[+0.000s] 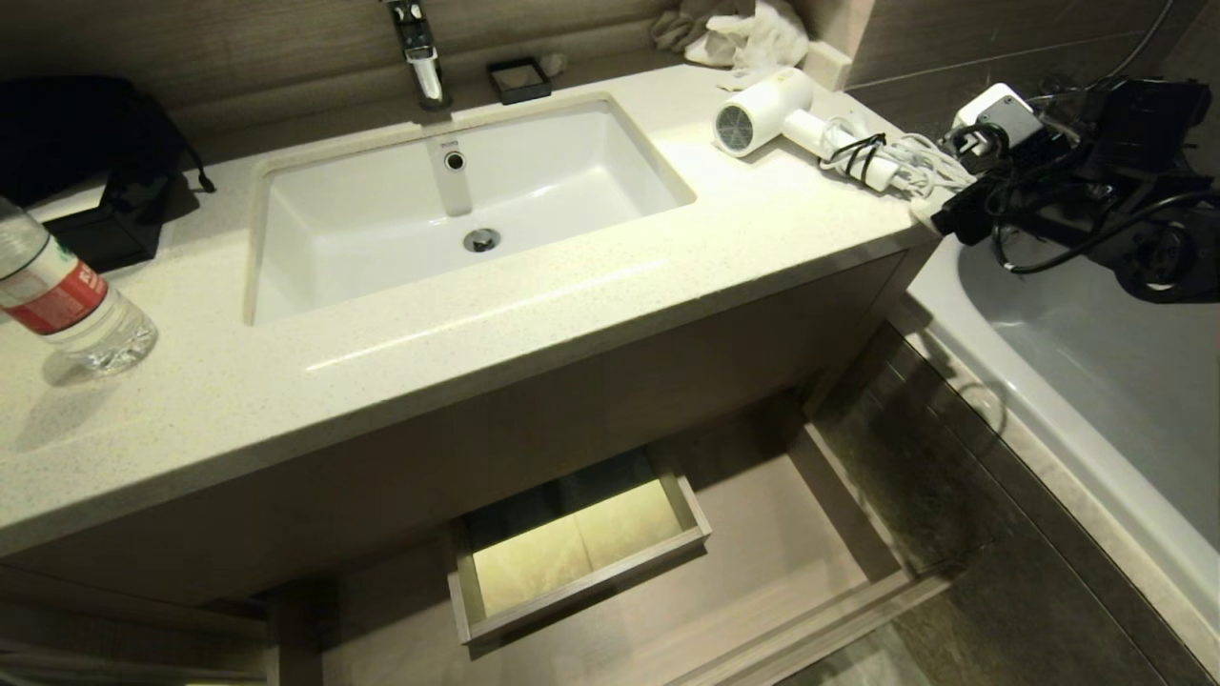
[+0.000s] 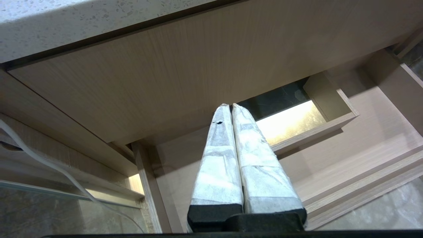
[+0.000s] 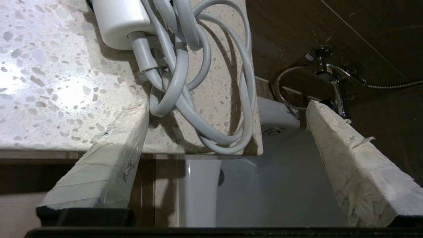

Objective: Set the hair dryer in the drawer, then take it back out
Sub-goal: Pick up the hairdryer

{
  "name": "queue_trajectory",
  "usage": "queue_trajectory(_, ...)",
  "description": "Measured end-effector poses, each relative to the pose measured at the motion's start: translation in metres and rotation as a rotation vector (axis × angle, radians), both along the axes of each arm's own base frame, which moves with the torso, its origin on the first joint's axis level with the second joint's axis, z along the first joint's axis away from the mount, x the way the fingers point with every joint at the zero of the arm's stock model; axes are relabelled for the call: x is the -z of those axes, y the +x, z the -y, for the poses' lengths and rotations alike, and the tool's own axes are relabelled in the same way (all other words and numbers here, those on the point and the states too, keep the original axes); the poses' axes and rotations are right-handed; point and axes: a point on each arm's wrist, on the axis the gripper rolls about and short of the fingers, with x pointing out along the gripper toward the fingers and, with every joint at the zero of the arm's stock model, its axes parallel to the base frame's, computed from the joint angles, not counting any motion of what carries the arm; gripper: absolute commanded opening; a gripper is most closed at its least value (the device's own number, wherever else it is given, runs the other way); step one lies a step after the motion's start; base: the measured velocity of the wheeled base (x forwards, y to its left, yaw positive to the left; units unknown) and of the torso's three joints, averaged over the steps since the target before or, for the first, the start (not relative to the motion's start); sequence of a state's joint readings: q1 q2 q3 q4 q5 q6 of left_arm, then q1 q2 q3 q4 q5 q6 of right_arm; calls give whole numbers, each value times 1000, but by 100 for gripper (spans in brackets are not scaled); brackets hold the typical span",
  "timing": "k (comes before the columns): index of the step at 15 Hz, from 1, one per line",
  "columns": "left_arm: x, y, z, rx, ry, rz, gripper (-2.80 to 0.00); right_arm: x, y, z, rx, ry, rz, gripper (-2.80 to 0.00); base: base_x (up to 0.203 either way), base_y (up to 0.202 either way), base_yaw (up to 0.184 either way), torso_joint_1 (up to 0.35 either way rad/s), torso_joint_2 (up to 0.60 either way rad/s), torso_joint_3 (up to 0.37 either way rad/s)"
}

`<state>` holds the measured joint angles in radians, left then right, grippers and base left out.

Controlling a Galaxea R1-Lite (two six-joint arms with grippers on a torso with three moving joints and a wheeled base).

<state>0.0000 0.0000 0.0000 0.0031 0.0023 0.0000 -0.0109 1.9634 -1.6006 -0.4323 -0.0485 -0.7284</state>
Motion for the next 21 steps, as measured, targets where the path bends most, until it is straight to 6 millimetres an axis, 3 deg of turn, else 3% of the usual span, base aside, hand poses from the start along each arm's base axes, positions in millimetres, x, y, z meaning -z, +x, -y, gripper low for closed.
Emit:
queue_trajectory(3, 0, 0, 0, 0, 0, 0, -280, 1, 8, 2, 2, -1, 9, 0, 0, 0, 0, 0, 0, 0)
queue_trajectory(4, 0, 0, 0, 0, 1, 0, -280, 2, 10, 3, 2, 0, 9, -280, 0, 0, 0, 0, 0, 0)
queue_trajectory(14, 0, 0, 0, 0, 0, 0, -280, 11, 15, 4, 3, 3, -17, -280, 0, 0, 0, 0, 0, 0)
queue_trajectory(21, 0, 0, 0, 0, 0, 0, -280, -10, -3, 4, 6, 4, 24, -280, 0, 0, 0, 0, 0, 0)
